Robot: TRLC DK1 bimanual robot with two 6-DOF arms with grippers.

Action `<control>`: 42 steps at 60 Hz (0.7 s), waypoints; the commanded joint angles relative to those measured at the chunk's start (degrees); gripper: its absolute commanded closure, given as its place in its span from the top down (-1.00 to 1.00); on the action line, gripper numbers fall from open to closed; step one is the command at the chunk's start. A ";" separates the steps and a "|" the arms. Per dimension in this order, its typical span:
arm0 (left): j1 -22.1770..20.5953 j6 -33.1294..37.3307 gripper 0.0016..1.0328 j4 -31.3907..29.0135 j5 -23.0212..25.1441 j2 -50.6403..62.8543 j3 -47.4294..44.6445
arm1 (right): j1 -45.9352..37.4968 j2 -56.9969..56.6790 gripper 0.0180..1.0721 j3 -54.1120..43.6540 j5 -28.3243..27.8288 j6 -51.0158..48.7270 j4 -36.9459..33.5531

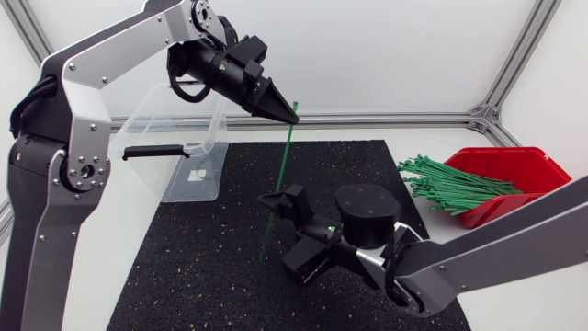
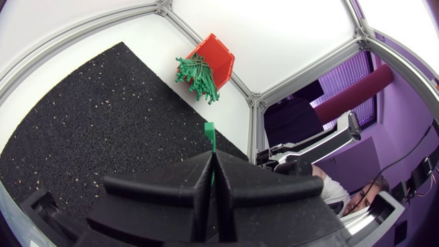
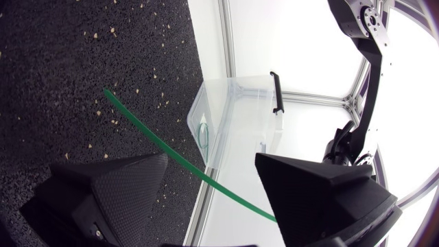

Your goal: Take a green cable tie from the red box, thread the tail through the head to close it, then place it in the transparent bin on the left.

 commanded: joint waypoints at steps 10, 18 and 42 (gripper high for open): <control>0.13 4.54 -0.94 -3.65 0.93 1.19 0.21 | 1.40 1.86 0.00 1.15 -0.46 -1.45 1.06; 0.39 5.50 -0.94 -4.53 1.02 0.22 -0.76 | 1.14 2.12 -0.10 1.51 -0.63 -1.36 1.15; 0.75 6.73 -0.94 -4.70 1.02 -0.48 -2.96 | 3.51 -2.71 -0.32 -0.16 -0.55 4.26 1.24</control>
